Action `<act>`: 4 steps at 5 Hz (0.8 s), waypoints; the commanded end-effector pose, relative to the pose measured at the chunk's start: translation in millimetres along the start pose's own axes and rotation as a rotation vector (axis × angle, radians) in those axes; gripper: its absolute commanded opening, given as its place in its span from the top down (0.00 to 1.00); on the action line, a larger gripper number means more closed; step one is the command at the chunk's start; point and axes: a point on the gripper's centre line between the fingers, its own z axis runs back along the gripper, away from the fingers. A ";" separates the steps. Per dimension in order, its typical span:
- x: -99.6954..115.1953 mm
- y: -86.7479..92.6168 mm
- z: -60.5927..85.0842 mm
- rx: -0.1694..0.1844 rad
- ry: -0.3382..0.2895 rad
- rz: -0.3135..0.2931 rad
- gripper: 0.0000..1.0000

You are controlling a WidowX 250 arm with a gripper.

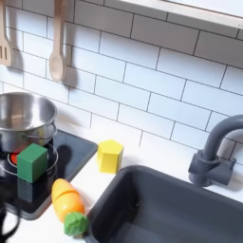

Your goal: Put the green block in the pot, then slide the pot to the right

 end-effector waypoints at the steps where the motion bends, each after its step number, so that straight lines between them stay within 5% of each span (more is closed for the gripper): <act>1: 30.7 12.3 -2.8 0.032 -0.027 0.036 0.00; 4: 87.6 35.9 -15.1 0.081 -0.051 0.020 0.00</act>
